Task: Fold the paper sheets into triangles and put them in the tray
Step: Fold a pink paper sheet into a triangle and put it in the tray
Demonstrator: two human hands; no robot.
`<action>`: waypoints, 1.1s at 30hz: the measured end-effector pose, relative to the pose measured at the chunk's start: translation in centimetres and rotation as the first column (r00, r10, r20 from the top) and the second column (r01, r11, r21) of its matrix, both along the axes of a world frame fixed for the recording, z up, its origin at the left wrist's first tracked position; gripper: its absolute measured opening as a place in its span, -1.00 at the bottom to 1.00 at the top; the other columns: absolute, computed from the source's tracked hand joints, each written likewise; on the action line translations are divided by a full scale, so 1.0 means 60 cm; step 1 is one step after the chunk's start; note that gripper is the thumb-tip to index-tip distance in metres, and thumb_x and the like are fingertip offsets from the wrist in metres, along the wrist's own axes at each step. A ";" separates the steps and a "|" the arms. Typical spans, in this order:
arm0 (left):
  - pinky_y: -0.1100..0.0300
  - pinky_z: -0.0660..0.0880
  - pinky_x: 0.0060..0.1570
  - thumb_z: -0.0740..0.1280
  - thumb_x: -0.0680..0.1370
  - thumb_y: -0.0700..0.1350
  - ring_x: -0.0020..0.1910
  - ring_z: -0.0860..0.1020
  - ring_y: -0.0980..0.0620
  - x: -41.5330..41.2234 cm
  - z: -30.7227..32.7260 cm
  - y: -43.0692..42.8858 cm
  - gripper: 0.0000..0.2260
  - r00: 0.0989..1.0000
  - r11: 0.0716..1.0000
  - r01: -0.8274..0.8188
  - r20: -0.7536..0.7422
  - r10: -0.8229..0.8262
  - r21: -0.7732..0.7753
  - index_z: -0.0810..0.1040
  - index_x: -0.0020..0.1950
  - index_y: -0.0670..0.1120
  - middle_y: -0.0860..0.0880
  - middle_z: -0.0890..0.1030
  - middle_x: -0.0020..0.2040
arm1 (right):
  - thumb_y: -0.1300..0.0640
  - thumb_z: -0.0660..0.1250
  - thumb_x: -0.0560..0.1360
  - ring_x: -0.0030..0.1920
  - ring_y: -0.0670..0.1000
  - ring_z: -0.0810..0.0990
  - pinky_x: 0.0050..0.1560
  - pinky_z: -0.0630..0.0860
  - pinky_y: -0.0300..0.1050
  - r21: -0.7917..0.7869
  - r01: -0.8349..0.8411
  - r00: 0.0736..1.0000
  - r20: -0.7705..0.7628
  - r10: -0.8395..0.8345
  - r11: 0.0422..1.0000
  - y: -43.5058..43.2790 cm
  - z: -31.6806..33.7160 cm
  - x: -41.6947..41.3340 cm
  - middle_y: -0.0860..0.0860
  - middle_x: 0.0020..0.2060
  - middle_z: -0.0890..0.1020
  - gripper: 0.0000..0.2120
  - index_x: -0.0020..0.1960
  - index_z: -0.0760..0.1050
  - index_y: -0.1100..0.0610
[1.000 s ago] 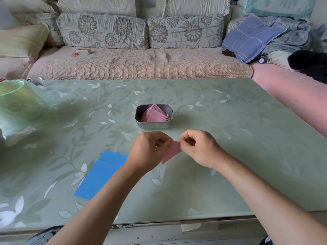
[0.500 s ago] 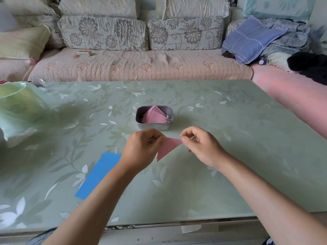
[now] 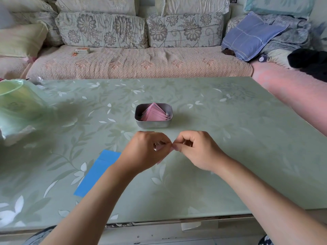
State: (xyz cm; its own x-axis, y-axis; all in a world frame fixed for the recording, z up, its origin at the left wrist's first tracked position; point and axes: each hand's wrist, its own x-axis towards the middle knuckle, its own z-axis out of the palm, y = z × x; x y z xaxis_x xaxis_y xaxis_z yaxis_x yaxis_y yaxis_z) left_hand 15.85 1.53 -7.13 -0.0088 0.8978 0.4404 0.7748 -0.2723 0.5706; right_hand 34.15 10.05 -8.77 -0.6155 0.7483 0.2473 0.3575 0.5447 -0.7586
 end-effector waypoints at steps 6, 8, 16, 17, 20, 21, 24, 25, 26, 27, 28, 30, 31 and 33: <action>0.45 0.47 -0.29 0.48 0.41 -0.17 -0.34 0.57 0.31 -0.021 0.007 0.000 -0.92 0.999 0.996 -0.041 -0.001 0.041 -0.073 0.70 -0.22 0.02 0.21 0.60 -0.39 | 0.08 0.48 0.49 -0.45 -0.15 0.38 -0.38 0.31 -0.34 -0.007 0.015 1.000 -0.006 -0.015 1.000 0.003 0.007 0.002 -0.23 -0.44 0.54 -0.84 -0.26 0.60 -0.03; 0.49 0.45 -0.28 0.48 0.40 -0.21 -0.35 0.57 0.35 -0.030 0.009 -0.001 -0.91 0.997 0.994 -0.075 0.002 0.075 -0.083 0.71 -0.22 -0.01 0.21 0.60 -0.39 | 0.12 0.47 0.49 -0.45 -0.16 0.40 -0.38 0.32 -0.35 -0.008 0.024 1.000 -0.004 -0.024 1.000 0.005 0.007 0.002 -0.25 -0.45 0.53 -0.80 -0.28 0.58 -0.05; 0.52 0.40 -0.28 0.42 0.50 -0.15 -0.29 0.60 0.34 -0.044 0.005 0.001 -0.89 0.969 0.968 -0.200 0.114 0.218 -0.149 0.70 -0.18 0.02 0.21 0.69 -0.27 | 0.10 0.44 0.51 -0.43 -0.07 0.45 -0.33 0.40 -0.15 -0.086 0.081 0.995 -0.059 -0.086 0.993 0.020 0.001 0.008 -0.10 -0.49 0.51 -0.83 -0.25 0.56 -0.03; 0.51 0.40 -0.27 0.41 0.52 -0.12 -0.28 0.61 0.33 -0.037 0.002 0.002 -0.90 0.959 0.968 -0.195 0.177 0.222 -0.159 0.70 -0.16 0.04 0.24 0.69 -0.25 | 0.10 0.43 0.51 -0.41 0.00 0.48 -0.31 0.42 -0.12 -0.103 0.080 0.992 -0.085 -0.089 0.992 0.021 0.000 0.008 -0.03 -0.47 0.54 -0.84 -0.24 0.56 -0.03; 0.45 0.47 -0.19 0.43 0.54 -0.08 -0.20 0.64 0.28 -0.013 -0.004 0.010 -0.93 0.888 0.971 -0.155 0.405 0.218 -0.183 0.71 -0.11 0.04 0.21 0.70 -0.21 | 0.07 0.40 0.49 -0.39 0.06 0.50 -0.29 0.41 -0.09 -0.156 0.074 0.984 -0.150 -0.097 0.985 0.016 0.000 0.004 0.19 -0.38 0.59 -0.86 -0.24 0.57 0.01; 0.40 0.50 -0.16 0.43 0.53 -0.08 -0.20 0.65 0.23 -0.007 -0.006 0.012 -0.93 0.855 0.969 -0.156 0.465 0.230 -0.192 0.71 -0.12 0.04 0.17 0.70 -0.22 | 0.09 0.40 0.50 -0.39 0.03 0.51 -0.29 0.40 -0.09 -0.178 0.070 0.980 -0.169 -0.101 0.982 0.015 0.000 0.002 0.21 -0.36 0.60 -0.85 -0.25 0.56 0.02; 0.14 0.59 -0.09 0.43 0.53 -0.13 -0.23 0.66 0.10 0.007 -0.013 0.016 -0.90 0.752 0.966 -0.142 0.610 0.248 -0.217 0.70 -0.18 0.00 0.05 0.71 -0.24 | 0.17 0.39 0.53 -0.37 0.00 0.53 -0.27 0.41 -0.11 -0.239 0.061 0.974 -0.197 -0.110 0.969 0.016 0.002 0.001 0.13 -0.33 0.64 -0.81 -0.26 0.55 0.08; 0.11 0.59 -0.11 0.43 0.53 -0.15 -0.25 0.65 0.10 0.010 -0.014 0.016 -0.89 0.735 0.966 -0.138 0.632 0.248 -0.218 0.70 -0.19 -0.01 0.04 0.71 -0.25 | 0.19 0.39 0.54 -0.36 -0.02 0.53 -0.27 0.42 -0.14 -0.248 0.056 0.977 -0.187 -0.104 0.967 0.017 0.003 0.001 0.03 -0.35 0.65 -0.80 -0.26 0.55 0.09; 0.12 0.58 -0.16 0.43 0.53 -0.15 -0.28 0.63 0.11 0.012 -0.016 0.016 -0.88 0.732 0.966 -0.141 0.634 0.249 -0.217 0.70 -0.19 -0.01 0.04 0.71 -0.26 | 0.20 0.39 0.55 -0.36 -0.05 0.52 -0.28 0.41 -0.20 -0.256 0.050 0.981 -0.169 -0.096 0.965 0.018 0.003 0.002 -0.07 -0.38 0.63 -0.80 -0.25 0.55 0.09; 0.18 0.54 -0.21 0.42 0.53 -0.14 -0.30 0.61 0.15 0.012 -0.017 0.016 -0.87 0.745 0.965 -0.152 0.617 0.254 -0.215 0.69 -0.20 0.01 0.06 0.70 -0.27 | 0.19 0.40 0.55 -0.36 -0.07 0.51 -0.28 0.40 -0.23 -0.264 0.050 0.985 -0.145 -0.091 0.963 0.018 0.002 0.002 -0.11 -0.40 0.60 -0.79 -0.26 0.55 0.07; 0.27 0.51 -0.27 0.42 0.52 -0.12 -0.33 0.59 0.18 0.012 -0.019 0.016 -0.87 0.771 0.963 -0.169 0.581 0.262 -0.210 0.69 -0.21 0.03 0.09 0.69 -0.29 | 0.17 0.40 0.55 -0.36 -0.08 0.49 -0.27 0.39 -0.23 -0.269 0.055 0.988 -0.126 -0.092 0.962 0.017 0.001 0.002 -0.12 -0.41 0.58 -0.79 -0.27 0.56 0.04; 0.39 0.44 -0.33 0.42 0.51 -0.09 -0.37 0.55 0.26 0.013 -0.021 0.015 -0.89 0.838 0.961 -0.194 0.477 0.267 -0.197 0.68 -0.21 0.06 0.17 0.67 -0.32 | 0.14 0.41 0.54 -0.35 -0.10 0.46 -0.25 0.39 -0.20 -0.270 0.060 0.987 -0.127 -0.097 0.961 0.014 0.000 0.000 -0.11 -0.39 0.57 -0.82 -0.24 0.59 0.03; 0.42 0.41 -0.35 0.42 0.50 -0.08 -0.39 0.54 0.29 0.015 -0.021 0.014 -0.90 0.864 0.963 -0.190 0.433 0.257 -0.192 0.69 -0.21 0.06 0.19 0.66 -0.33 | 0.13 0.41 0.53 -0.33 -0.11 0.48 -0.22 0.42 -0.20 -0.267 0.053 0.984 -0.148 -0.095 0.962 0.012 0.000 -0.002 -0.12 -0.36 0.59 -0.86 -0.21 0.61 0.03; 0.48 0.37 -0.38 0.44 0.50 -0.07 -0.39 0.54 0.31 0.021 -0.021 0.013 -0.90 0.902 0.969 -0.162 0.371 0.221 -0.185 0.68 -0.21 0.06 0.22 0.65 -0.34 | 0.09 0.42 0.51 -0.27 -0.09 0.54 -0.15 0.49 -0.16 -0.244 0.045 0.978 -0.188 -0.093 0.969 0.007 0.003 -0.006 -0.13 -0.31 0.64 -0.93 -0.15 0.63 0.01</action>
State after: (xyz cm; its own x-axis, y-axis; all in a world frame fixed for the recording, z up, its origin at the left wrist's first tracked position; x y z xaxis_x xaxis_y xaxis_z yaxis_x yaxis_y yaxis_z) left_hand 17.10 2.29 -8.41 -0.3293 0.9155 0.2310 0.5146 -0.0311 0.8569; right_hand 33.78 10.46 -8.60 -0.5173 0.8390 0.1685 0.2192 0.3202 -0.9216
